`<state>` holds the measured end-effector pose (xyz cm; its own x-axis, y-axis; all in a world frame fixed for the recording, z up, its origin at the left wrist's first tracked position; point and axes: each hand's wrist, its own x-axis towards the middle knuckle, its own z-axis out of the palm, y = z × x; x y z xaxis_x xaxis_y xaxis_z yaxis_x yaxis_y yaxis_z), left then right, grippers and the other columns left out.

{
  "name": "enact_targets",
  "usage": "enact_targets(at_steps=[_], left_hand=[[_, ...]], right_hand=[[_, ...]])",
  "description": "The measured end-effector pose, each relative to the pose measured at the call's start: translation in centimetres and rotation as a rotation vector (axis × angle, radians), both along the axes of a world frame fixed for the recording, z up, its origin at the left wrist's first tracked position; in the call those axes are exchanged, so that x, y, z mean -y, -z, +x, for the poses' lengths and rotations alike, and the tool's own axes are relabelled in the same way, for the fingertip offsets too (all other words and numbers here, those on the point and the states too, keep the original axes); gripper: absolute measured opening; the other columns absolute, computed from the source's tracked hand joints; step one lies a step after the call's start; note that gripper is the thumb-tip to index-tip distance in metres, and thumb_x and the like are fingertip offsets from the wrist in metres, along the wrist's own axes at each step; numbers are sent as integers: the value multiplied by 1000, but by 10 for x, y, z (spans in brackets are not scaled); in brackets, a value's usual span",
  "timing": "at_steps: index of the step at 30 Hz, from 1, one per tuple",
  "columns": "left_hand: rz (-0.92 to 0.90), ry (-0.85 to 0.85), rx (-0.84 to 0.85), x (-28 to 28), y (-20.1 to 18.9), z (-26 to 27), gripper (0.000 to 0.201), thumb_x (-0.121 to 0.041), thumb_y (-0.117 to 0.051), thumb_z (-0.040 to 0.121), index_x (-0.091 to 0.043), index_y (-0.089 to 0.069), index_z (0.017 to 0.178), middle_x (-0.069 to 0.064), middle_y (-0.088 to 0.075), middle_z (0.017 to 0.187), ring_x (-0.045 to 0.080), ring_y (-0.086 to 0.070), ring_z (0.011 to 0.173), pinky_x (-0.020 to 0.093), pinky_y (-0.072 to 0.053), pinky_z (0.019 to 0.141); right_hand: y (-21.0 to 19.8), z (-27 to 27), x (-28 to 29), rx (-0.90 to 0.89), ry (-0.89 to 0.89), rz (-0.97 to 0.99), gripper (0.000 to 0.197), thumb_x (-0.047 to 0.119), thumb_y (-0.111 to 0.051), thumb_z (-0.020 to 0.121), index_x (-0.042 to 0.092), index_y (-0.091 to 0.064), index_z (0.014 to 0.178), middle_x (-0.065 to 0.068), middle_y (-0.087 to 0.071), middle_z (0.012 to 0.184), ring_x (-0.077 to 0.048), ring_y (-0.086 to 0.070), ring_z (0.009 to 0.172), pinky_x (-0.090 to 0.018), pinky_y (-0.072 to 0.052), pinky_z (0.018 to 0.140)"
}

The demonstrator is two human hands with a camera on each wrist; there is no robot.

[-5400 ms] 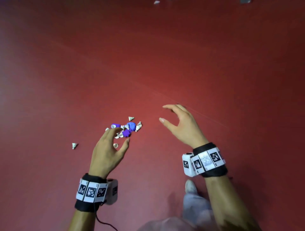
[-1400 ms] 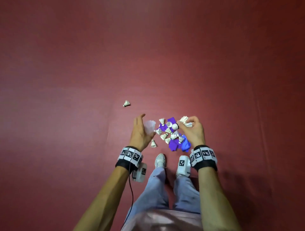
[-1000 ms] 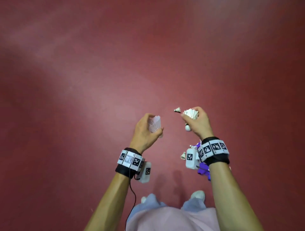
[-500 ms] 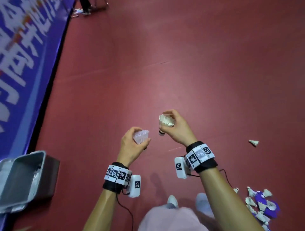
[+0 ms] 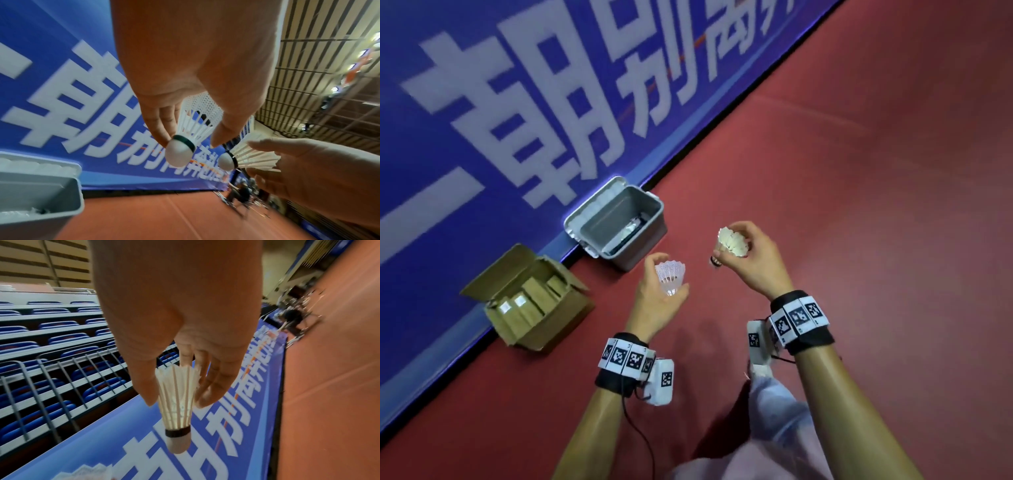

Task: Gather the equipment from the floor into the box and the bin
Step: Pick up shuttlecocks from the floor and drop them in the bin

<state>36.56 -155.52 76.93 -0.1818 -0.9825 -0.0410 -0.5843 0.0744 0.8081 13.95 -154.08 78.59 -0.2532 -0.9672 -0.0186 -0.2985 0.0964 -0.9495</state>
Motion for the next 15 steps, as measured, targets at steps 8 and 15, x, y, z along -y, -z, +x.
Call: enact_targets(at_steps=[8,15], left_hand=[[-68,-251,50,111,-20,39,50,-18,-87,81,-26,-57,120,-13,-67,112,2,-63,102,31,-55,91],[-41,-503,64,173,-15,93,54,-40,-91,74,-37,-53,112,-11,-65,105,16,-64,94,40,-57,82]], right_hand=[[-18,16,205,31,-192,-67,48,17,-82,72,25,-50,107,8,-65,93,-11,-62,77,-39,-56,73],[8,83,317,115,-297,-29,52,26,-91,74,36,-49,102,7,-69,99,-12,-69,87,-42,-60,84]])
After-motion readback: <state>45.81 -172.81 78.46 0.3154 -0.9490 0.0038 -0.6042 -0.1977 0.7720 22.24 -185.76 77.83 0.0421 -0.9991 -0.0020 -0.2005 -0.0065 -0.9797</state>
